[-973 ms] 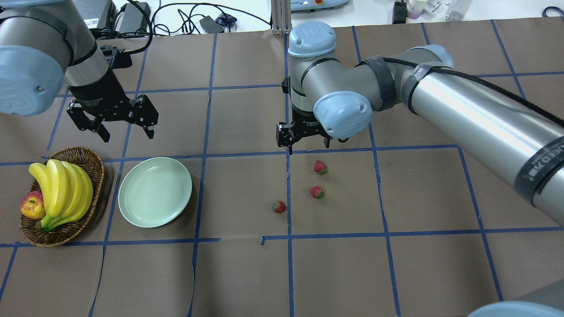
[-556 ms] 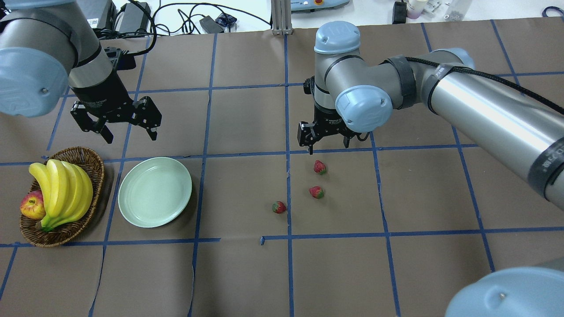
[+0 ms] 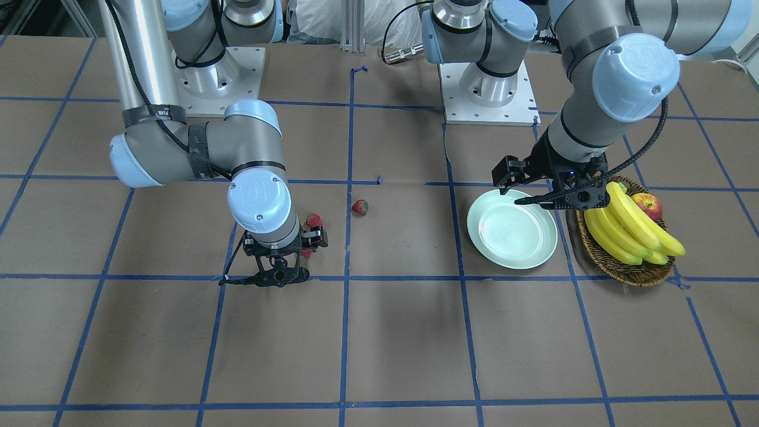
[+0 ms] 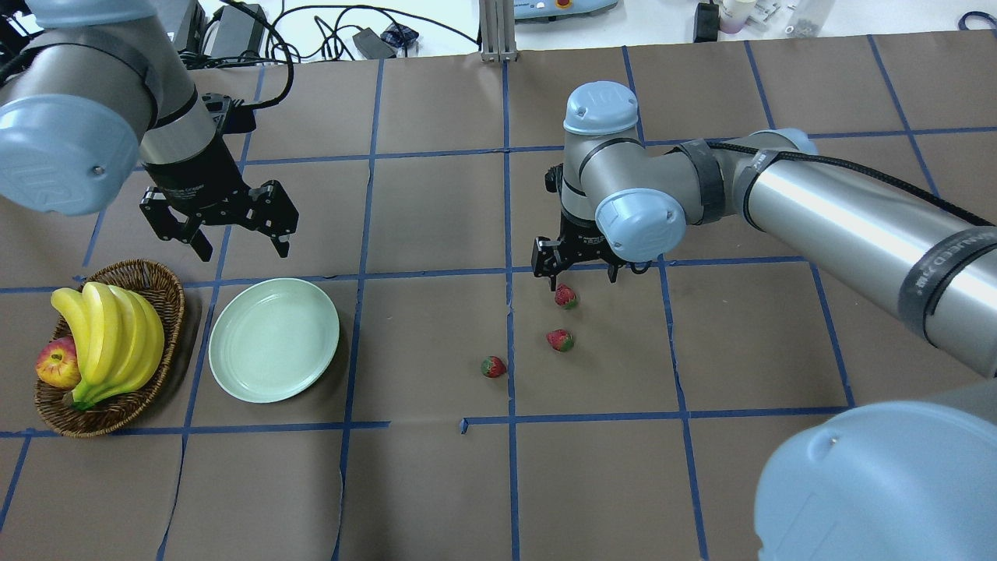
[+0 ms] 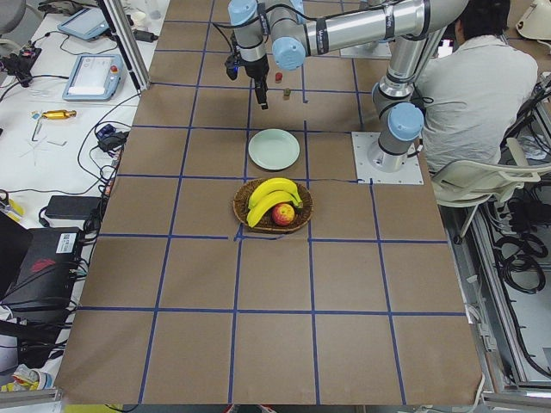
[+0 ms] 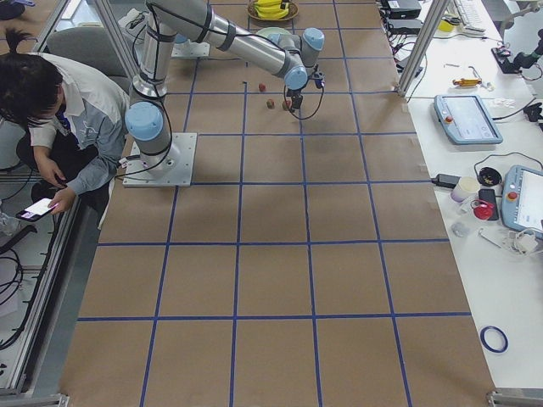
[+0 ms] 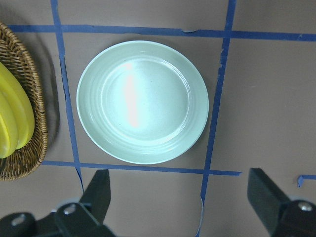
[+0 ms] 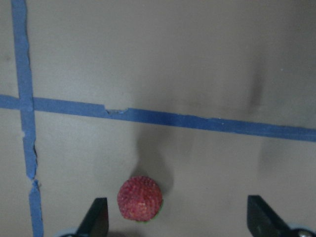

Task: Collect all strawberries into plate
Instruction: 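Move the right gripper back to the remaining strawberries and lower it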

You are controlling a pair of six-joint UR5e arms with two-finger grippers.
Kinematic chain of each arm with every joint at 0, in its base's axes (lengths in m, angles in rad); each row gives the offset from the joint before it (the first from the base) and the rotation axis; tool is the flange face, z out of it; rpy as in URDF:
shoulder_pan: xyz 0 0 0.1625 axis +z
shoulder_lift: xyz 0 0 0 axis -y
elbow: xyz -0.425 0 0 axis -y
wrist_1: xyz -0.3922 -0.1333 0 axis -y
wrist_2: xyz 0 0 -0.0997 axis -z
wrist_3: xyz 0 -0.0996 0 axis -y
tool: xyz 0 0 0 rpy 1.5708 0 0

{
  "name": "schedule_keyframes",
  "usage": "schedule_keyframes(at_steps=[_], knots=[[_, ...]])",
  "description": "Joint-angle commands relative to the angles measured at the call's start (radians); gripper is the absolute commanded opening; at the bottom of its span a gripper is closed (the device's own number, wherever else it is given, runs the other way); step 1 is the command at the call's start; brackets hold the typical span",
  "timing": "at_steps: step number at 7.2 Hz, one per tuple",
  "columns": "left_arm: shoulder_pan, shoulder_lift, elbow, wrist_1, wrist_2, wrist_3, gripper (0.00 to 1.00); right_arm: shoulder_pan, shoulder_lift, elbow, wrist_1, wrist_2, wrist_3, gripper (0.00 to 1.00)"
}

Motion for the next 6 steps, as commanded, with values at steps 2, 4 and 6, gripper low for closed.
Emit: schedule_keyframes(at_steps=[2, 4, 6], knots=[[-0.004, 0.0, -0.005, 0.0, 0.0, 0.0, 1.0, 0.013, 0.012, 0.012, -0.004, 0.015, 0.063, 1.0], [-0.004, 0.0, -0.005, 0.0, 0.002, 0.0, 1.0, 0.03, 0.021, 0.012, -0.011, 0.028, 0.082, 0.98], [-0.004, 0.0, -0.006, 0.0, 0.0, 0.0, 1.0, 0.03, 0.023, 0.013, -0.01, 0.029, 0.082, 0.64]])
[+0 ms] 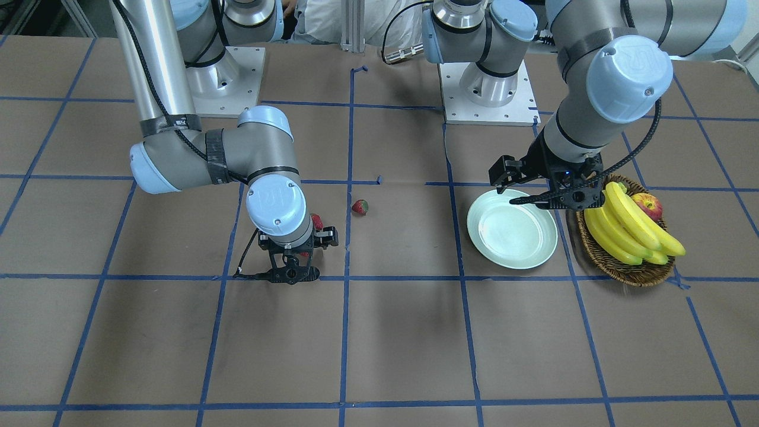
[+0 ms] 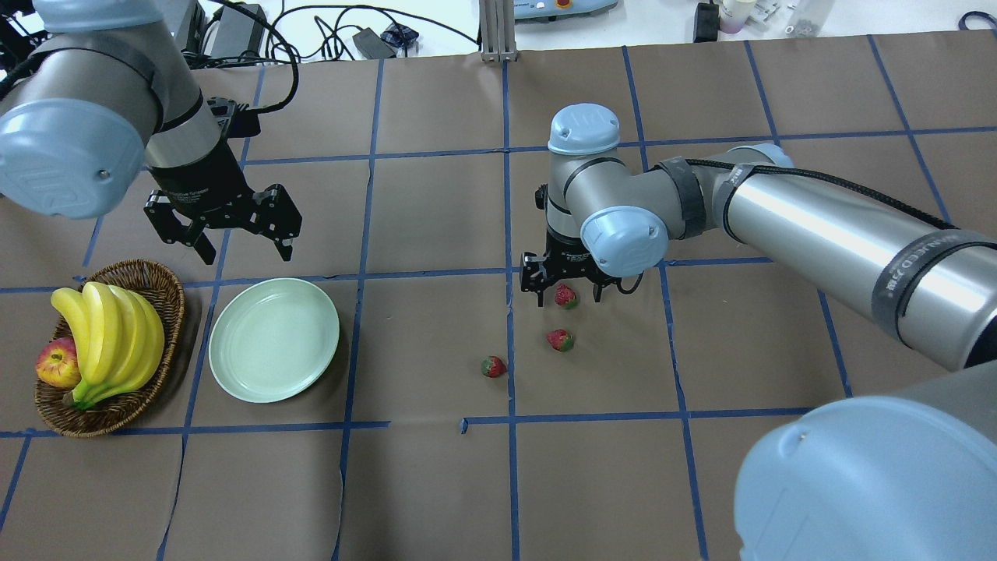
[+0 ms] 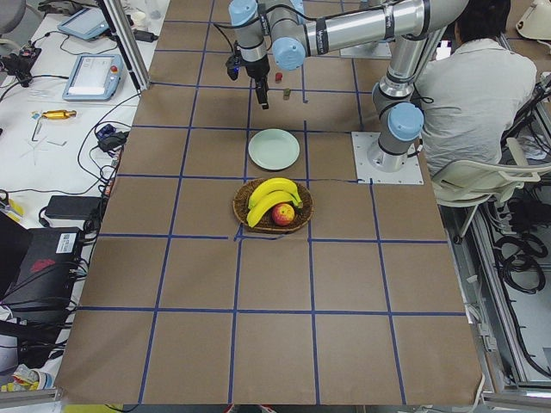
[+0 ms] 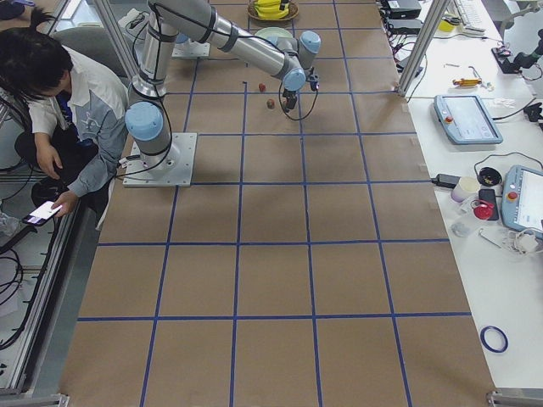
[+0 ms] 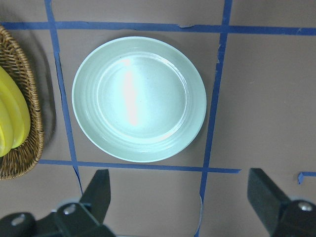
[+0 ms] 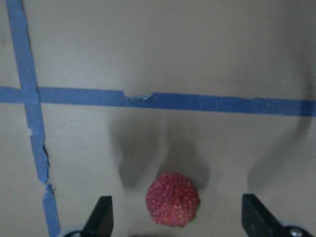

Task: Collect all strawberries into plate
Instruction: 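Move the right gripper back to the remaining strawberries and lower it, then grasp a second strawberry with the right gripper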

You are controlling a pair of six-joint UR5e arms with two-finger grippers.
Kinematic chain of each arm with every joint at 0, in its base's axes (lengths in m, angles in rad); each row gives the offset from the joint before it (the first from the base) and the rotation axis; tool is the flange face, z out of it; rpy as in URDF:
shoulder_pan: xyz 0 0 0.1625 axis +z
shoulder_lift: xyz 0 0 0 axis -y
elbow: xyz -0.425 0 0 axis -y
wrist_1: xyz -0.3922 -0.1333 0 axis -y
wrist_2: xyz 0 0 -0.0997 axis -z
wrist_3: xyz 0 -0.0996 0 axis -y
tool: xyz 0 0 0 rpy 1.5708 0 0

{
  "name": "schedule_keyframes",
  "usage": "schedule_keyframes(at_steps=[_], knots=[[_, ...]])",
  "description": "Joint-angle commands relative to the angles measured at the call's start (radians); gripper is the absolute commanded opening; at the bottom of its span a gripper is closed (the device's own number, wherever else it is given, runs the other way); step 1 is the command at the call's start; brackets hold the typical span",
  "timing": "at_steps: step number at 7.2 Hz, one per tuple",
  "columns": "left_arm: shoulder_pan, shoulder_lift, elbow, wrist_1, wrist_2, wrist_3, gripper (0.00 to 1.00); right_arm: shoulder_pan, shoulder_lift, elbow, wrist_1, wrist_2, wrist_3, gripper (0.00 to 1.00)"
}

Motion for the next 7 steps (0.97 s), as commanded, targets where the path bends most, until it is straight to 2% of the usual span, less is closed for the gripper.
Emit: schedule_keyframes(at_steps=[1, 2, 3, 5, 7], knots=[[0.0, 0.0, -0.001, 0.0, 0.001, 0.0, 1.0, 0.001, 0.001, 0.001, 0.001, 0.0, -0.009, 0.31], [0.0, 0.0, -0.001, 0.0, -0.001, 0.0, 1.0, 0.001, 0.001, 0.001, 0.003, 0.0, -0.009, 0.03], [-0.002, 0.0, -0.001, 0.0, -0.001, 0.0, 1.0, 0.001, 0.0, -0.004, 0.006, -0.002, -0.012, 0.0], [-0.002, 0.001, -0.001, 0.0, 0.001, 0.0, 1.0, -0.001, -0.009, -0.022, 0.001, -0.013, -0.01, 0.0], [-0.002, 0.001, -0.001, 0.0, 0.001, 0.002, 1.0, 0.016, -0.031, -0.097, 0.016, 0.0, 0.028, 0.0]])
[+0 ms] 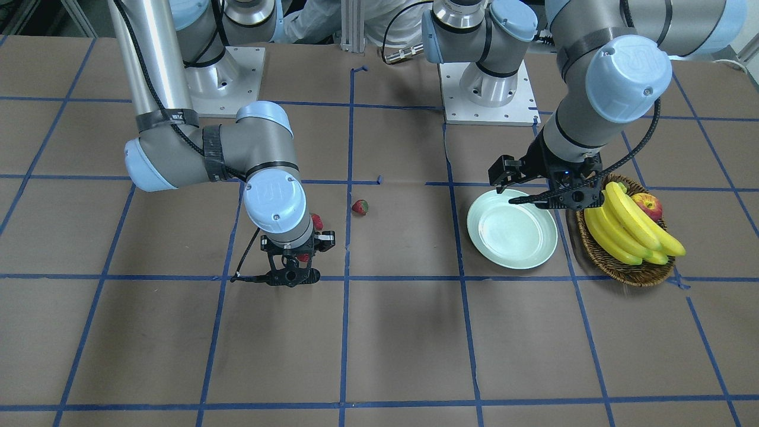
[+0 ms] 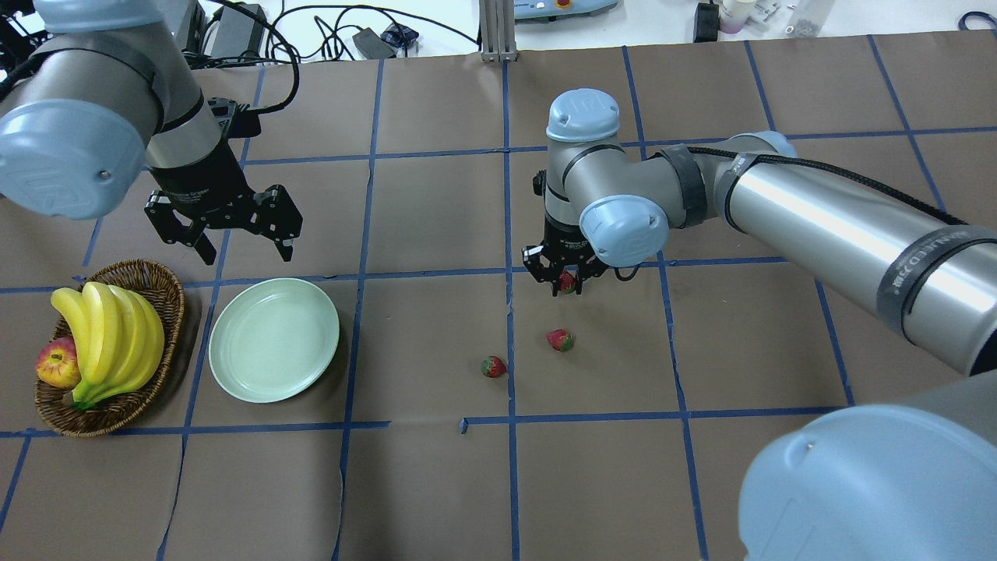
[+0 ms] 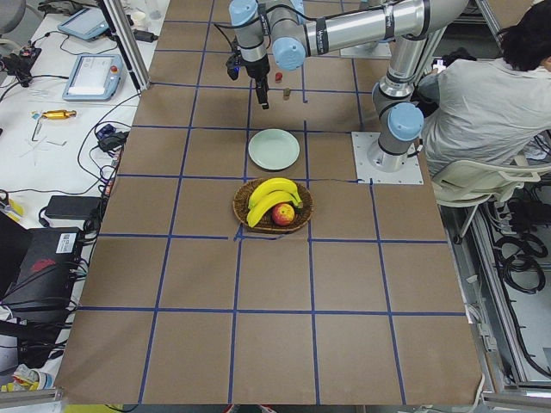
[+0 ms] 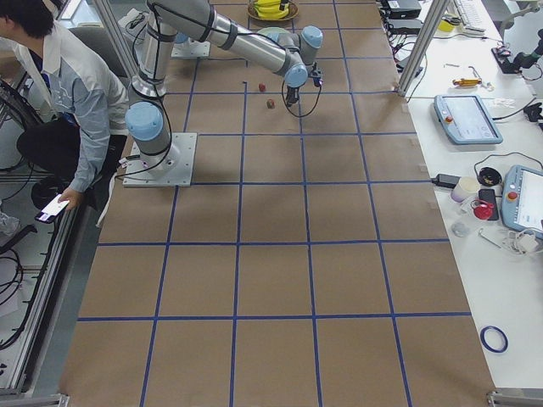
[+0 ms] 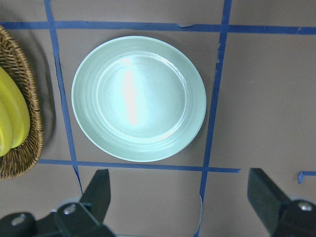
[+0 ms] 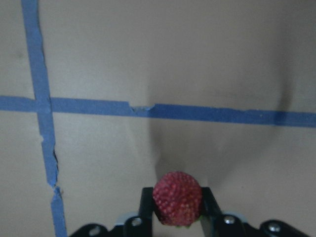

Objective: Collect all strawberries into plate

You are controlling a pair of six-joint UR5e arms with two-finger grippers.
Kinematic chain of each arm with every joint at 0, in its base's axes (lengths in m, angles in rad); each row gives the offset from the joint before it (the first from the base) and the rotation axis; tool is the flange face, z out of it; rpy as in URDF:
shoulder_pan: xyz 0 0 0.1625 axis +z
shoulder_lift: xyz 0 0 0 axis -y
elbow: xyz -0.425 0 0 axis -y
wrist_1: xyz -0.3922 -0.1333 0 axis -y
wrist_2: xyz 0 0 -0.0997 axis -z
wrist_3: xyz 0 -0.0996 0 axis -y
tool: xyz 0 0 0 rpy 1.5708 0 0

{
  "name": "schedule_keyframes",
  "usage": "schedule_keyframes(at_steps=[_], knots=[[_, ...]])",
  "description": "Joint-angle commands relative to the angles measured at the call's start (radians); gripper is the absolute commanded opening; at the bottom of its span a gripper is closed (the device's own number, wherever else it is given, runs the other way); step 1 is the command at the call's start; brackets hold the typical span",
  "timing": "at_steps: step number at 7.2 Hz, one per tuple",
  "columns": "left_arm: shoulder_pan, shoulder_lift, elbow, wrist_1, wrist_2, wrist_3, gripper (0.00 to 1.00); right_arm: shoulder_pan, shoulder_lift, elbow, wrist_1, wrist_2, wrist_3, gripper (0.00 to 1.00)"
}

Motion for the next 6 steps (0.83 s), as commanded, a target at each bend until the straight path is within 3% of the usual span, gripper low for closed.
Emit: schedule_keyframes(at_steps=[1, 4, 6], knots=[[0.0, 0.0, 0.003, 0.0, 0.002, 0.001, 1.0, 0.054, -0.012, -0.063, 0.006, 0.006, 0.058, 0.0], [-0.002, 0.003, 0.005, 0.006, 0.002, -0.003, 1.0, 0.188, 0.054, -0.114, -0.007, 0.008, 0.141, 0.0], [-0.005, 0.003, 0.005, 0.006, 0.0, -0.003, 1.0, 0.211, 0.097, -0.118, -0.022, 0.02, 0.146, 0.0]])
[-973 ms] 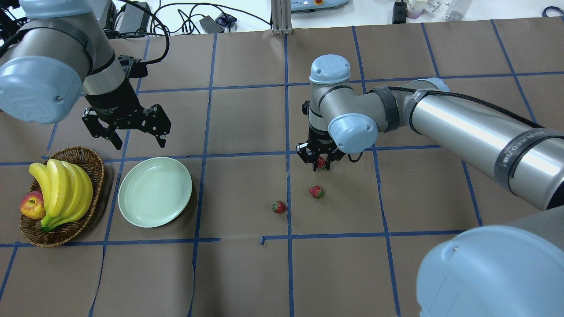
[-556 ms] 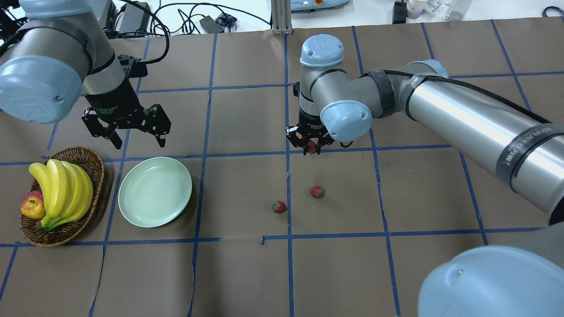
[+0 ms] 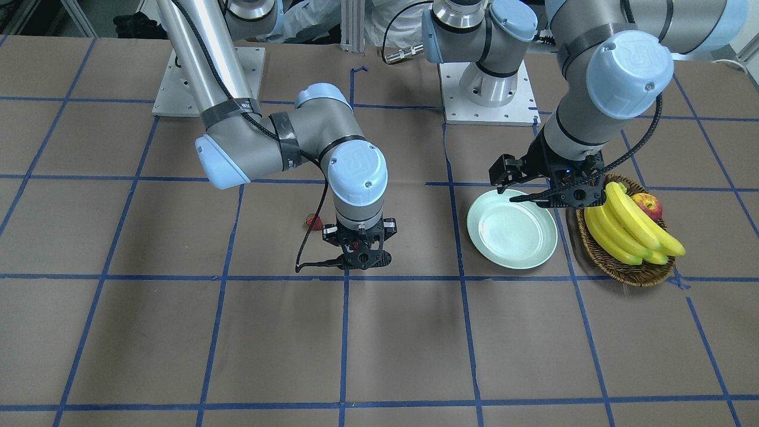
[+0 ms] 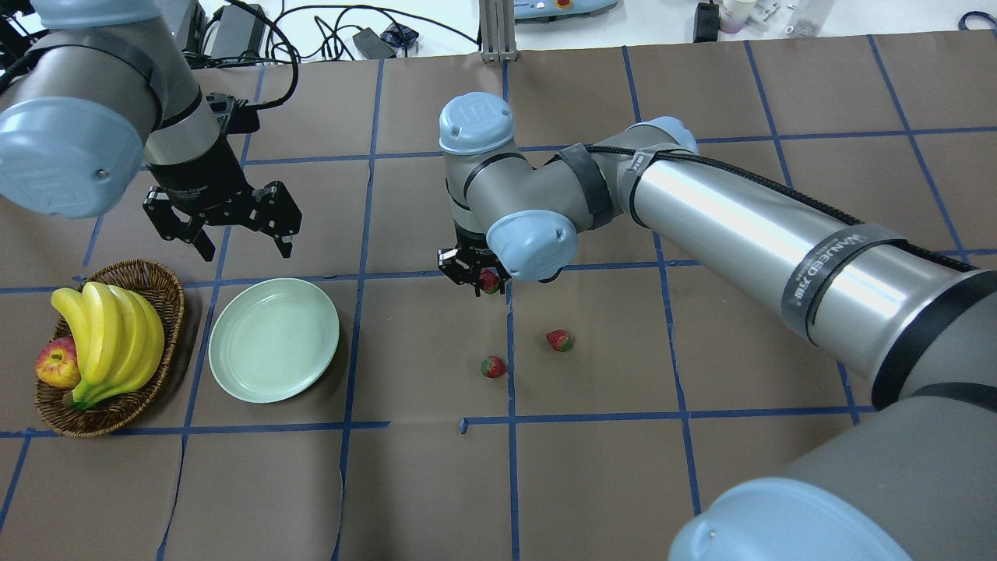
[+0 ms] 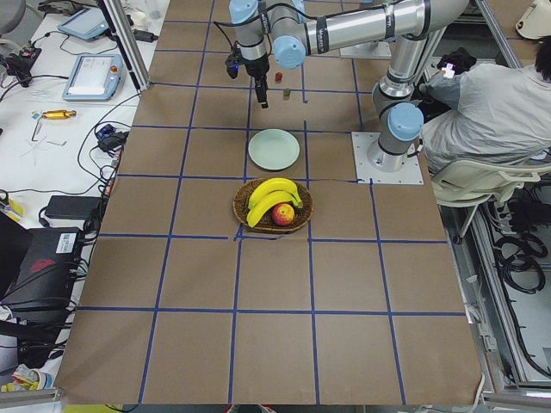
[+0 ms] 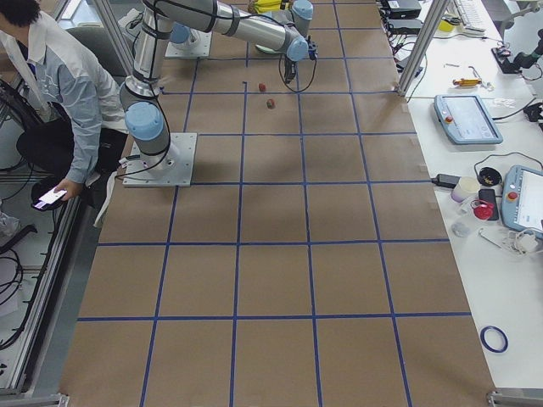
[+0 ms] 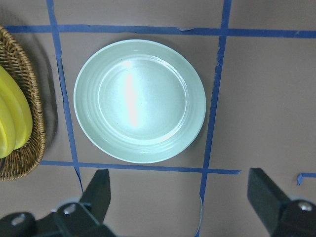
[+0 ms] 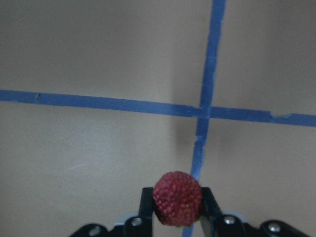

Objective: Collect all strawberries into plate

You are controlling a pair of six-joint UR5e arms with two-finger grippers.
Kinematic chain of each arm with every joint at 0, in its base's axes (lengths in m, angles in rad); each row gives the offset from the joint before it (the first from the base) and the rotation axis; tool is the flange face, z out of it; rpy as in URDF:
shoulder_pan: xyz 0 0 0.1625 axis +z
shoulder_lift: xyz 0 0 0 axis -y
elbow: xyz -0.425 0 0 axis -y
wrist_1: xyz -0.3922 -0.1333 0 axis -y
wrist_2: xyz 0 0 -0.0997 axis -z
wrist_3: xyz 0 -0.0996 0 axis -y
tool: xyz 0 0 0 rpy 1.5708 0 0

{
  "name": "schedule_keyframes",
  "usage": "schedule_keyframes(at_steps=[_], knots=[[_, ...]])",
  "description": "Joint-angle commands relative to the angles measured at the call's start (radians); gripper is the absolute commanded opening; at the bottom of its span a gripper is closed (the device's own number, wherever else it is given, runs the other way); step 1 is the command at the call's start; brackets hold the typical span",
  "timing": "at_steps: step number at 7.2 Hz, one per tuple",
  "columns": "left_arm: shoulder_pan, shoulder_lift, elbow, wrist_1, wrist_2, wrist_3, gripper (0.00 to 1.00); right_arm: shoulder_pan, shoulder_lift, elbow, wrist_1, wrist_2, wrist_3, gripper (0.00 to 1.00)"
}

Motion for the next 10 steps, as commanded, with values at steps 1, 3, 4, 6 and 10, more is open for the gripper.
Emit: schedule_keyframes(at_steps=[1, 3, 4, 6, 10], knots=[[-0.001, -0.001, -0.002, 0.001, -0.001, 0.0, 1.0, 0.018, 0.038, -0.004, -0.025, 0.036, 0.005, 0.0], [-0.003, -0.001, -0.002, 0.001, -0.003, -0.011, 1.0, 0.021, 0.038, -0.004, -0.024, 0.056, -0.002, 0.99], [-0.003, -0.003, -0.002, 0.001, -0.003, -0.028, 1.0, 0.021, 0.035, -0.004, -0.024, 0.068, 0.007, 1.0], [-0.005, -0.005, -0.002, 0.001, -0.003, -0.028, 1.0, 0.021, 0.015, -0.004, -0.015, 0.068, 0.01, 1.0], [-0.038, -0.005, 0.0, 0.002, 0.002, -0.032, 1.0, -0.064, -0.131, 0.022, 0.261, -0.022, -0.192, 1.0]])
